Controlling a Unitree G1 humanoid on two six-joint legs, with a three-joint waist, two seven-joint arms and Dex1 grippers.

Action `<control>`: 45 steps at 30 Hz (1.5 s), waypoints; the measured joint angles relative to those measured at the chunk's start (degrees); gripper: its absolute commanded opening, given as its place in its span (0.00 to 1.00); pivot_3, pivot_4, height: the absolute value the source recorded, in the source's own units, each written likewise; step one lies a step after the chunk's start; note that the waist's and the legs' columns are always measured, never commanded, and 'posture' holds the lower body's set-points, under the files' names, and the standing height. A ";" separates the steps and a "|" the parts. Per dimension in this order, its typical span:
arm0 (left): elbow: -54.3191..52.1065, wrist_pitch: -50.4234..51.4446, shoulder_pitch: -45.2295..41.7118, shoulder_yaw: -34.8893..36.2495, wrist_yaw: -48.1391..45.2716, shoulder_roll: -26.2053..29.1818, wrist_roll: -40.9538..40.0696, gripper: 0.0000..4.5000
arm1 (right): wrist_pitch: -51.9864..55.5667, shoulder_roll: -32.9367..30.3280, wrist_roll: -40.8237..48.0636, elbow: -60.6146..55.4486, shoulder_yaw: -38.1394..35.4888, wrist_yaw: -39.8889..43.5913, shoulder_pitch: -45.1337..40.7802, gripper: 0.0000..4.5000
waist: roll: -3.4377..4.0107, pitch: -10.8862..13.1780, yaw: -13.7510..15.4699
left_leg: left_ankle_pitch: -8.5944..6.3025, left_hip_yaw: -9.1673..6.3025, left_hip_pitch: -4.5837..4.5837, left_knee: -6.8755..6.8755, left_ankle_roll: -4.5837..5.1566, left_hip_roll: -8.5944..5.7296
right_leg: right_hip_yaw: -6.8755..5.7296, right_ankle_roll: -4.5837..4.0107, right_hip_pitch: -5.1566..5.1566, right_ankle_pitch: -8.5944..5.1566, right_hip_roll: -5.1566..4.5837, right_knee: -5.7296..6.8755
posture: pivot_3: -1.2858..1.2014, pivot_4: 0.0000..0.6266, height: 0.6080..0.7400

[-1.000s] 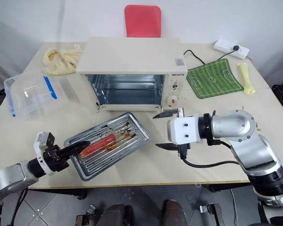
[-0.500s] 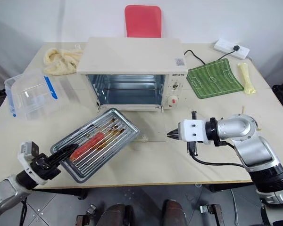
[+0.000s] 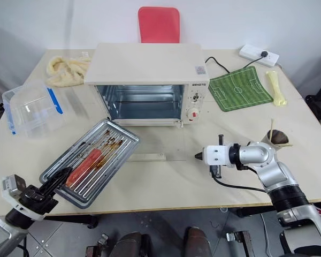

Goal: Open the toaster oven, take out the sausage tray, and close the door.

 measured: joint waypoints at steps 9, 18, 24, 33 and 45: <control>-2.81 -3.93 6.37 6.41 -0.25 -2.84 0.00 0.00 | -3.38 3.81 -0.52 5.98 0.85 -1.20 -3.29 0.01 | -0.05 -0.04 -0.10 | 0.00 0.08 0.04 0.00 0.00 0.24 | 0.03 -0.14 0.02 -0.07 0.01 -0.34 | 0.52 0.24 1.00; -2.19 -5.62 5.88 12.07 -0.11 -2.95 0.00 0.00 | 0.77 7.82 2.17 5.13 1.44 1.89 -4.29 0.01 | -0.04 -0.03 -0.02 | -0.02 0.08 0.00 -0.01 0.01 0.28 | 0.01 -0.18 -0.01 -0.09 0.01 -0.33 | 0.52 0.24 1.00; -1.54 -5.97 4.43 12.22 0.81 -5.92 -0.01 0.00 | 2.92 8.77 2.54 3.93 1.58 2.20 -4.69 0.01 | -0.01 -0.01 0.07 | -0.02 0.08 -0.06 -0.01 0.01 0.26 | 0.01 -0.17 -0.03 -0.09 0.00 -0.30 | 0.52 0.24 1.00; -0.15 -6.85 4.73 14.94 1.49 -9.13 -0.01 0.00 | 11.19 8.75 7.26 -1.40 0.68 4.43 -6.58 0.01 | 0.03 0.02 -0.03 | -0.03 0.11 -0.08 -0.03 0.02 0.27 | 0.01 -0.17 -0.09 -0.09 0.00 -0.32 | 0.52 0.24 1.00; -0.30 -6.09 5.79 8.93 3.71 -12.08 -0.01 0.00 | 16.20 10.57 11.95 3.93 -4.41 3.94 -24.46 0.01 | 0.07 0.04 0.12 | -0.08 0.08 -0.12 -0.05 0.05 0.26 | -0.03 -0.16 -0.12 -0.08 -0.03 -0.20 | 0.52 0.24 1.00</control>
